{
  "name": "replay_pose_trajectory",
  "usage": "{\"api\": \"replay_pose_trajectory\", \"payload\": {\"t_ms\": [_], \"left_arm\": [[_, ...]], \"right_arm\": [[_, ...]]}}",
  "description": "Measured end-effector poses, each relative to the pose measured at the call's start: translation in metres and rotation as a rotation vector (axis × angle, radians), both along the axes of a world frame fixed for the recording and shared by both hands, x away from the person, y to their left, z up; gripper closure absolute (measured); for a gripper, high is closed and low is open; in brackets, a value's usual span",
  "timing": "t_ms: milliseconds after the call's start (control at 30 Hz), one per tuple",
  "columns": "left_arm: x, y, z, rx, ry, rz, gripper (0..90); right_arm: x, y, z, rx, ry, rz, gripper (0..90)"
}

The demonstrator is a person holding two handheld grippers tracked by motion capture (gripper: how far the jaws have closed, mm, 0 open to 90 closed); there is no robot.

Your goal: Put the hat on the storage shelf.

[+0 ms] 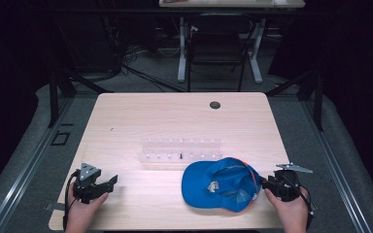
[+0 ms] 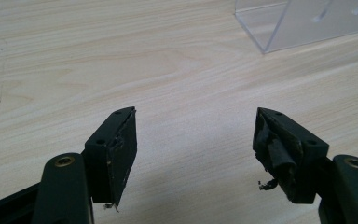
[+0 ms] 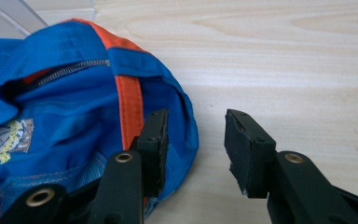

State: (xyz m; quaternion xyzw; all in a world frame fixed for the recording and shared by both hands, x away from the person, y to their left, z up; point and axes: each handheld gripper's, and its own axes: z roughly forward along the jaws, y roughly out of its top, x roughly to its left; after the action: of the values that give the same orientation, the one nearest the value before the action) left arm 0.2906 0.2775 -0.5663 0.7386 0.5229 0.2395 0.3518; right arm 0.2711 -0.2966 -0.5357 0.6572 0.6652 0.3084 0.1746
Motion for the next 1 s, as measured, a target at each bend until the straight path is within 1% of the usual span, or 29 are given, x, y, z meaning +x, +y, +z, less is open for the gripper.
{"api": "replay_pose_trajectory", "payload": {"t_ms": [33,67,133,167,200,233,300,333,367,467,533,567,600,633,667,700,733,767,800,833,867,933,1000], "left_arm": [[0.000,0.000,0.000,0.000,0.000,0.000,31.3],[0.000,0.000,0.000,0.001,0.000,0.000,31.3],[0.000,-0.001,0.000,0.000,0.002,-0.001,31.3],[0.000,-0.001,0.001,0.001,0.002,-0.003,31.3],[-0.001,-0.002,0.001,0.004,-0.001,-0.008,31.4],[-0.002,-0.003,0.001,0.015,0.004,-0.013,31.4],[-0.004,-0.004,0.001,0.014,0.001,-0.017,31.8],[-0.006,-0.005,0.001,0.011,-0.003,-0.022,31.9],[-0.006,-0.005,0.001,0.011,-0.003,-0.022,32.0],[-0.007,-0.006,0.003,0.015,-0.006,-0.031,32.0],[-0.007,-0.007,0.003,0.013,-0.007,-0.031,32.0],[-0.007,-0.007,0.003,0.015,-0.006,-0.033,32.2],[-0.006,-0.008,0.001,0.017,-0.002,-0.034,32.2],[-0.006,-0.008,0.001,0.017,-0.002,-0.034,32.2],[-0.005,-0.008,0.001,0.026,0.004,-0.038,32.3],[-0.005,-0.008,0.001,0.022,0.002,-0.037,32.3],[-0.005,-0.008,0.001,0.028,0.010,-0.044,32.3],[-0.005,-0.009,0.001,0.026,0.004,-0.040,32.4],[-0.005,-0.009,0.001,0.025,0.005,-0.038,32.3],[-0.005,-0.009,0.001,0.025,0.005,-0.038,32.4],[-0.005,-0.009,0.001,0.025,0.005,-0.040,32.4],[-0.006,-0.009,0.001,0.023,-0.001,-0.037,32.5],[-0.006,-0.009,0.001,0.022,-0.001,-0.036,32.5]], "right_arm": [[0.000,0.000,0.000,0.000,0.000,0.000,59.1],[0.000,-0.001,0.001,0.002,0.018,0.002,58.9],[-0.001,-0.003,0.003,0.009,0.031,-0.010,59.0],[-0.001,-0.004,0.005,0.009,0.048,-0.010,59.5],[-0.001,-0.004,0.006,0.019,0.053,-0.017,60.9],[0.000,-0.006,0.008,0.019,0.065,-0.021,62.6],[0.002,-0.007,0.011,0.031,0.085,-0.010,63.1],[0.006,-0.008,0.014,0.025,0.115,-0.001,63.1],[0.006,-0.008,0.014,0.025,0.115,-0.001,63.1],[0.015,-0.011,0.022,0.038,0.158,0.018,62.5],[0.020,-0.013,0.028,0.037,0.168,0.020,62.1],[0.024,-0.015,0.031,0.043,0.183,0.012,62.1],[0.030,-0.017,0.034,0.057,0.209,0.017,62.8],[0.030,-0.017,0.034,0.057,0.209,0.017,62.8],[0.036,-0.018,0.035,0.083,0.234,0.029,62.9],[0.036,-0.018,0.035,0.083,0.234,0.029,62.9],[0.039,-0.017,0.036,0.088,0.242,0.035,62.9],[0.041,-0.016,0.036,0.098,0.251,0.040,62.9],[0.044,-0.013,0.035,0.106,0.273,0.048,62.7],[0.044,-0.013,0.035,0.106,0.273,0.048,62.7],[0.046,-0.012,0.033,0.100,0.290,0.066,62.5],[0.049,-0.009,0.029,0.079,0.314,0.069,61.9],[0.050,-0.008,0.026,0.062,0.327,0.075,61.6]]}}
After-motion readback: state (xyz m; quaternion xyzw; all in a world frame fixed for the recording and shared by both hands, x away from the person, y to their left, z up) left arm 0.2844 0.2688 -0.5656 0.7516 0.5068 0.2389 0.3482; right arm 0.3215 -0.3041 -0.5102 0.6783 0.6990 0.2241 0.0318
